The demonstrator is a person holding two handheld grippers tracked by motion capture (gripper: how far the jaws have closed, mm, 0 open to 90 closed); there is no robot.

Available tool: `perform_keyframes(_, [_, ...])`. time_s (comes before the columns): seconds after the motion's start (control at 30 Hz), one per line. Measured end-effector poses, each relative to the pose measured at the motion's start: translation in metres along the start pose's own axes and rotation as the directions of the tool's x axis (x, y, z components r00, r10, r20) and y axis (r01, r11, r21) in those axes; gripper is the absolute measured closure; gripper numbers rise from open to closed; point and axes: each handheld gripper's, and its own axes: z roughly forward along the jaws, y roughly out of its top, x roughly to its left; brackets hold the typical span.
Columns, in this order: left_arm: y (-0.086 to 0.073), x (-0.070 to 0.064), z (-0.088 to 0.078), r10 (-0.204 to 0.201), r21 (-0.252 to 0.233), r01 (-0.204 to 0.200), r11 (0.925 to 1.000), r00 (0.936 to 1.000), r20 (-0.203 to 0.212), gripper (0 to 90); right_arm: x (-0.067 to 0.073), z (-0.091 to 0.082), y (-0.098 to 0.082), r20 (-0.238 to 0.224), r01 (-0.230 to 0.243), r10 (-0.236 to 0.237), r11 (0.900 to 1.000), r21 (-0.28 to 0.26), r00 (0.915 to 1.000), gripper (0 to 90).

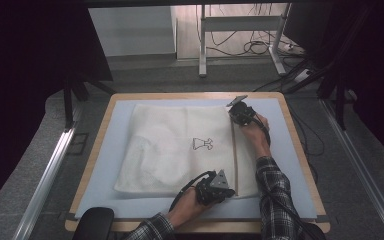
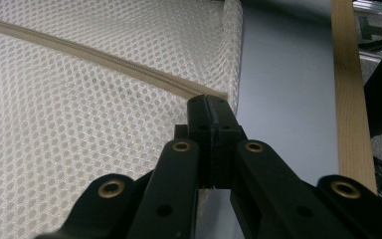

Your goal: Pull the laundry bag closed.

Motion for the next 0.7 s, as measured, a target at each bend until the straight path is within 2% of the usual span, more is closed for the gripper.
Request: perform_keyframes(0.7, [0.0,-0.001,0.0,0.012,0.002,-0.012,0.9999,0.9999,-0.007,90.0,-0.007,0.01,0.011,0.011,-0.014,0.013,1.0,0.012,0.9998,85.3])
